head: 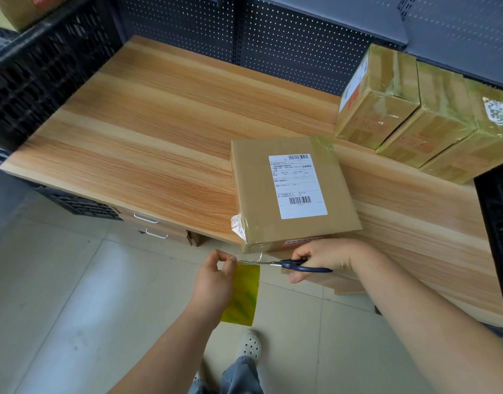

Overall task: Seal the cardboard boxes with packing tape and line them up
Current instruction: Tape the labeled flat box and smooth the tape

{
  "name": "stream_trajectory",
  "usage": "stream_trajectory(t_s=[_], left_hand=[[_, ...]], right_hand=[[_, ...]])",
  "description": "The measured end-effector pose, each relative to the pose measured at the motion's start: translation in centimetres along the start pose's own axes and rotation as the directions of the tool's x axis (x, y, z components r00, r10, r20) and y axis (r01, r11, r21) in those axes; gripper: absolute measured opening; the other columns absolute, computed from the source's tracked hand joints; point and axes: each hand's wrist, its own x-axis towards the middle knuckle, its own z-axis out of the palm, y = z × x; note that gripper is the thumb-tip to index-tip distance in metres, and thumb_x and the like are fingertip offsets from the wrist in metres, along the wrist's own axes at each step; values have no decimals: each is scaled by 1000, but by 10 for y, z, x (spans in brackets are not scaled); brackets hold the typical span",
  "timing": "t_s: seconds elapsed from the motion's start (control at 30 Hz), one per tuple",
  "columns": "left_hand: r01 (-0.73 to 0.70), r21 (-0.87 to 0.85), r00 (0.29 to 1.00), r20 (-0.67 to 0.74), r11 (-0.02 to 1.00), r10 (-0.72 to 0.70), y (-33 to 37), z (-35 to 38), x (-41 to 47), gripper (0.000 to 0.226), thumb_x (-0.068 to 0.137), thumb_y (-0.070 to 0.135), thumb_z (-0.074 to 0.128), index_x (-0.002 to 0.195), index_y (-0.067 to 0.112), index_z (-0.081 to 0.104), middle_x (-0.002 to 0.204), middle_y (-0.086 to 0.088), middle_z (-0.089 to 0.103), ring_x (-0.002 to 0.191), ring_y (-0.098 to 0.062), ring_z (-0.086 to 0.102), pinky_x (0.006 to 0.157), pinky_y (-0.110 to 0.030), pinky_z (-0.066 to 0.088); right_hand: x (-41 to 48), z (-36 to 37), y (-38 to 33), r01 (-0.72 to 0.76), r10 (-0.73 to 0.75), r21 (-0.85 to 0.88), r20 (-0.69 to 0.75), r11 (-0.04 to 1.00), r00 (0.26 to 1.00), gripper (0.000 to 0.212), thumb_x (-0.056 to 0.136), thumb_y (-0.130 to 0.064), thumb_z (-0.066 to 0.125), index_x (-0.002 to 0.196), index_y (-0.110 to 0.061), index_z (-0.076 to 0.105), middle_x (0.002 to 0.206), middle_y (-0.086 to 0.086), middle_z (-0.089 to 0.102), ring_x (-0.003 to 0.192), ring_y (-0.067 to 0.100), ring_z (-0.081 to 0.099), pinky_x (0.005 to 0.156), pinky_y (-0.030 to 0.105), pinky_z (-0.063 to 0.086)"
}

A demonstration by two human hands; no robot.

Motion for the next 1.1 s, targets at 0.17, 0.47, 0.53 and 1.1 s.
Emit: stream_trajectory(t_s=[0.17,0.47,0.53,1.1], left_hand=[[15,-10,1000,1,1000,-15,2,-6,-1,20,100,34,48,91,17,53,67,-4,41,60,-20,40,56,-29,32],[30,-31,993,113,999,-26,-6,-10,-10,16,100,32,48,91,22,57,78,-5,49,67,-21,45,63,-30,37],[40,-44,992,120,998,-34,-9,-12,-12,15,100,28,49,92,20,58,78,-6,48,68,-21,44,63,-30,37],[112,-123,972,218,986,-83,-14,-38,-15,17,90,10,64,99,23,56,86,-14,65,69,-28,60,61,-32,48]], right_hand=[[-14,-3,12,-43,44,-25,10,999,999,31,76,-56,76,86,-30,62,79,-16,51,72,2,47,65,20,32],[-26,-7,7,-65,64,-62,-4,996,998,45,65,-58,82,87,-23,65,72,-12,50,67,10,45,63,26,30],[-26,-8,0,-97,99,-119,15,988,995,44,64,-61,81,82,-25,64,72,-11,50,66,9,45,62,25,30],[-9,-23,-41,-33,29,-200,-22,979,999,37,76,-63,70,84,-29,58,139,-15,40,111,5,40,73,17,31]])
